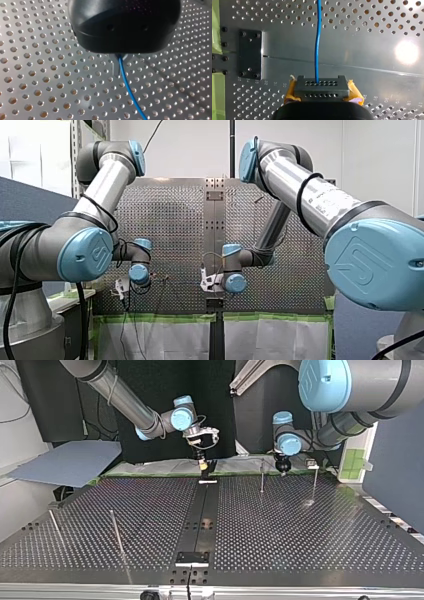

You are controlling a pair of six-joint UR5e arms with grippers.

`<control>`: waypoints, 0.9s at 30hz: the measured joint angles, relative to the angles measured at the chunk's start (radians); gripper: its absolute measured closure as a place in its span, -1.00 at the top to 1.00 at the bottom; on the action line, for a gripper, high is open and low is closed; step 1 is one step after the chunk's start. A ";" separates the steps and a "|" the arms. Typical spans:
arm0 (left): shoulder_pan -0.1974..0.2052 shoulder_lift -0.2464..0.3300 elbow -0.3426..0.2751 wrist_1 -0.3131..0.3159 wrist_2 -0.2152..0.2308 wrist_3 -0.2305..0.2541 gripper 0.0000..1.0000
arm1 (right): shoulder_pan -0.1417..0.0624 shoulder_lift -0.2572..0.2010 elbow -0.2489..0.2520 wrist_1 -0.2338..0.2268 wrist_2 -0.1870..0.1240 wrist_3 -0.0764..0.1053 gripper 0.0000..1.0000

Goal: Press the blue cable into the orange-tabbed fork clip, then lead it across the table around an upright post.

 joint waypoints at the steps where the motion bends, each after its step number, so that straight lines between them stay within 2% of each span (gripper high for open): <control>1: 0.000 0.000 0.001 -0.001 0.001 0.000 -1.00 | -0.001 0.000 0.000 0.000 0.000 0.001 -1.00; 12: 0.003 0.000 0.002 -0.001 -0.001 -0.004 -1.00 | -0.002 0.002 -0.002 -0.002 0.002 0.004 -1.00; 20: 0.010 0.000 -0.008 0.056 -0.061 -0.007 -1.00 | -0.005 0.003 -0.003 -0.003 0.007 0.019 -1.00; 27: 0.009 -0.001 -0.014 0.116 -0.090 0.012 -1.00 | -0.001 0.014 -0.008 -0.001 0.030 0.032 -1.00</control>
